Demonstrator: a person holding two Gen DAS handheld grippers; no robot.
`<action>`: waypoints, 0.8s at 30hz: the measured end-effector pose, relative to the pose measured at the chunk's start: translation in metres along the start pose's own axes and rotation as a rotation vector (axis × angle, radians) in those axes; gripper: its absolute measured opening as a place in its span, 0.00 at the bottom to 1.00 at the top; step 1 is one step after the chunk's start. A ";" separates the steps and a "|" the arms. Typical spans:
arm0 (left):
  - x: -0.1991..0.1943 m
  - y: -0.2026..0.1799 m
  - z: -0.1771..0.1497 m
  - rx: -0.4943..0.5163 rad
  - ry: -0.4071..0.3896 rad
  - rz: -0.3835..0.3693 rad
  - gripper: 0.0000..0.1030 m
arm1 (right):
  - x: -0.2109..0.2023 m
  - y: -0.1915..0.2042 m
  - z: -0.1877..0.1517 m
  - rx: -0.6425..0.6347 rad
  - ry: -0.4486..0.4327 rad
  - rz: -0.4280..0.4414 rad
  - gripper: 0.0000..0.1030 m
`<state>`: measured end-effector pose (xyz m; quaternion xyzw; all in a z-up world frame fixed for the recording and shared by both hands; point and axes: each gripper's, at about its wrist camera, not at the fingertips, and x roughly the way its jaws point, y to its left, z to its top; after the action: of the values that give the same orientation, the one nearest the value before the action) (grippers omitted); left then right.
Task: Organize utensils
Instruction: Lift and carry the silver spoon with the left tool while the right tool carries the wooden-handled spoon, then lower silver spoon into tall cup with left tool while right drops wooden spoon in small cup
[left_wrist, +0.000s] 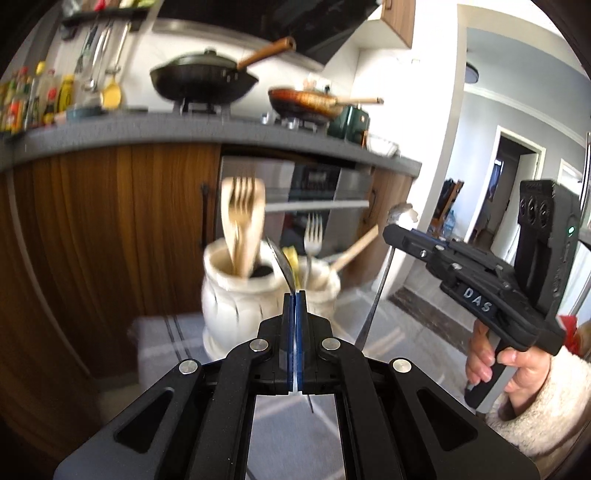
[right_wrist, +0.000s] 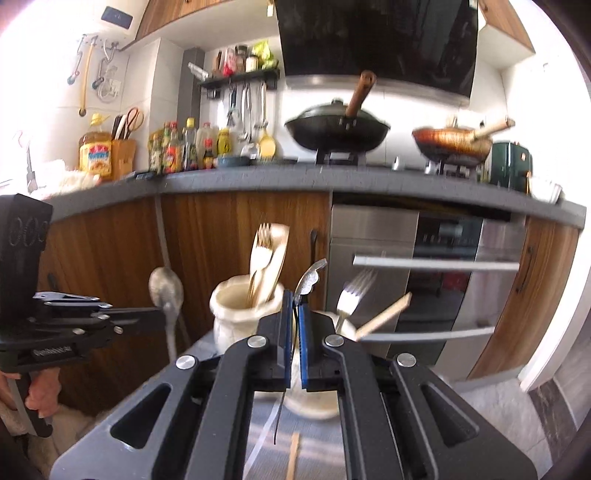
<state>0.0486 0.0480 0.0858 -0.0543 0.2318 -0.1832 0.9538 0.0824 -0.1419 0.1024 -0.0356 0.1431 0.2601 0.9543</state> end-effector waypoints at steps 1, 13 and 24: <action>-0.002 0.001 0.013 0.013 -0.027 0.010 0.02 | 0.003 -0.002 0.006 0.001 -0.009 -0.006 0.03; 0.025 0.018 0.087 0.100 -0.140 0.158 0.02 | 0.058 -0.033 0.036 0.054 -0.074 -0.081 0.03; 0.081 0.033 0.039 0.091 -0.011 0.156 0.02 | 0.097 -0.044 -0.018 0.059 0.061 -0.069 0.03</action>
<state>0.1440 0.0493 0.0802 0.0065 0.2217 -0.1187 0.9678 0.1798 -0.1355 0.0570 -0.0204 0.1785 0.2216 0.9584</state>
